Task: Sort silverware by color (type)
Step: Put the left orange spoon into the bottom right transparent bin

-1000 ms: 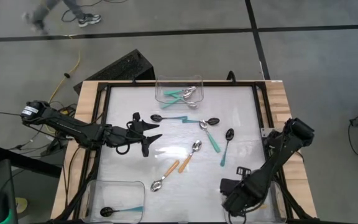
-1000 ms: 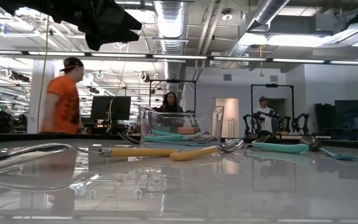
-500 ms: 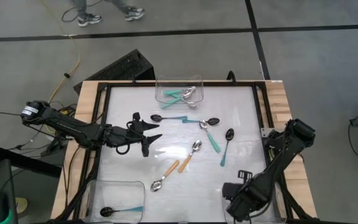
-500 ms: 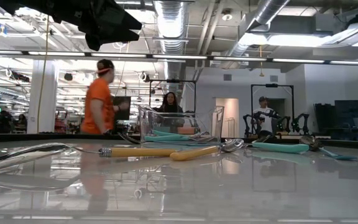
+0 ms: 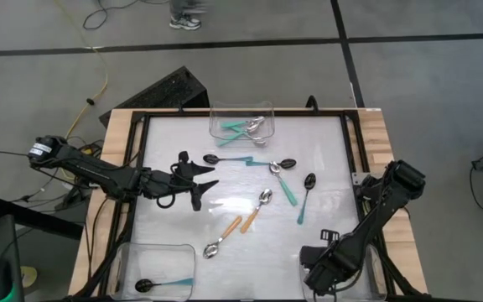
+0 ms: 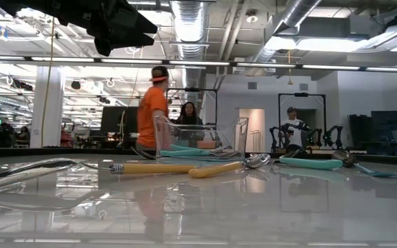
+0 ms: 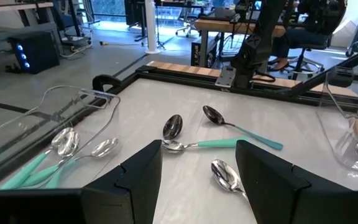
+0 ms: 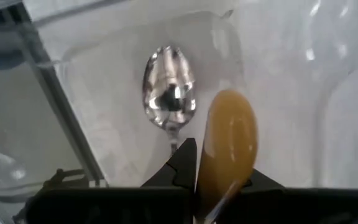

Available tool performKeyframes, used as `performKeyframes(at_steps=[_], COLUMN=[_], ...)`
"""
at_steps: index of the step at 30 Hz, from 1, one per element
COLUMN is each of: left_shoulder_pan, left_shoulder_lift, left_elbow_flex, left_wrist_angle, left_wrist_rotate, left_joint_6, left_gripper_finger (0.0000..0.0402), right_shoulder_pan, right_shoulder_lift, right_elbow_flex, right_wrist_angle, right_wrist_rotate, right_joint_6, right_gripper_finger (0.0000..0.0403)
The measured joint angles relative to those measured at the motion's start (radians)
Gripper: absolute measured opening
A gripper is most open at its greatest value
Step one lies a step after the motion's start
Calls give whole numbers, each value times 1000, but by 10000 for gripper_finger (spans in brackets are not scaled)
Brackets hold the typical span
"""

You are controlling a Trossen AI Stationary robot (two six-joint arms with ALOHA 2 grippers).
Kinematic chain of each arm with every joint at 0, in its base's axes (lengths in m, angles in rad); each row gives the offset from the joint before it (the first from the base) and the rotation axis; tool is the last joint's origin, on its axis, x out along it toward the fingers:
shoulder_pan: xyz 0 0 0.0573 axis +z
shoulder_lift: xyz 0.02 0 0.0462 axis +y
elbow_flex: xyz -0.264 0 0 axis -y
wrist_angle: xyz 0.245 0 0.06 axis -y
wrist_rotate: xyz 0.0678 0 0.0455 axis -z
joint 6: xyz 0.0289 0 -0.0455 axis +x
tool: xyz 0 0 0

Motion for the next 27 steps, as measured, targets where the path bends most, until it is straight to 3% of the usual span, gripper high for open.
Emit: performKeyframes(at_steps=[14,27], left_shoulder_pan=[0,0], left_shoulder_lift=[0,0], left_elbow_flex=[0,0], left_wrist_angle=[0,0], left_wrist_rotate=[-9,-11], left_joint_6=[-1,-2], left_gripper_finger=[190,190], right_shoulder_pan=[10,8], right_shoulder_lift=[0,0], right_elbow_flex=[-100,-110], right_wrist_angle=[72,74], right_wrist_rotate=[-14,-24], right_joint_6=[45,49], right_gripper_finger=[45,47])
